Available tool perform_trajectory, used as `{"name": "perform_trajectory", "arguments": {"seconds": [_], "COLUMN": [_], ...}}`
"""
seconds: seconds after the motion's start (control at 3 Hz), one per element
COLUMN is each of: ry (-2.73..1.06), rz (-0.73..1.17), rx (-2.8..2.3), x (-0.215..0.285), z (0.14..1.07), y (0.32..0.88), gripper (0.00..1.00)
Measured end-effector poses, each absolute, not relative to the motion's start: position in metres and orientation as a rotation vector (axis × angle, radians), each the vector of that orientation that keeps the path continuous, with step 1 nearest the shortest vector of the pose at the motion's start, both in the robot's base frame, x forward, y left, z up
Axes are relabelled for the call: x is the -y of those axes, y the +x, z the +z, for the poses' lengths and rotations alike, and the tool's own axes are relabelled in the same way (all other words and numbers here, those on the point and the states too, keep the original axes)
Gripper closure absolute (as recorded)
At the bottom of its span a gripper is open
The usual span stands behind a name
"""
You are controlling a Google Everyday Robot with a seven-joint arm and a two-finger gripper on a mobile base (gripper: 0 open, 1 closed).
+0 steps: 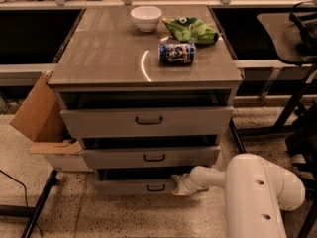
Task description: Open bottom drawer
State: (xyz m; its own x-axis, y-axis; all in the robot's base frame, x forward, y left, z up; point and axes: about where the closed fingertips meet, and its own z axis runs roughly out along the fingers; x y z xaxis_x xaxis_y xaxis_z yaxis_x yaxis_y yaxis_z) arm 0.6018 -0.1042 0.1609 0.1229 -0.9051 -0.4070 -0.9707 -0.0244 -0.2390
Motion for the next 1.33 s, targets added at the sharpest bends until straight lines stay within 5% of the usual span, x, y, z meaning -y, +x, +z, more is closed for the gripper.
{"name": "perform_trajectory", "arguments": {"seconds": [0.67,1.0,1.33], "ry": [-1.956,-1.956,-1.958], "rz": [0.193,0.193,0.198], "rx": [-1.809,-1.809,-1.809], "x": [0.1042,0.1042,0.1029], "z": [0.1754,0.1774,0.1759], "y": [0.6018,0.6018,0.6003], "gripper": [1.0,1.0,0.83]}}
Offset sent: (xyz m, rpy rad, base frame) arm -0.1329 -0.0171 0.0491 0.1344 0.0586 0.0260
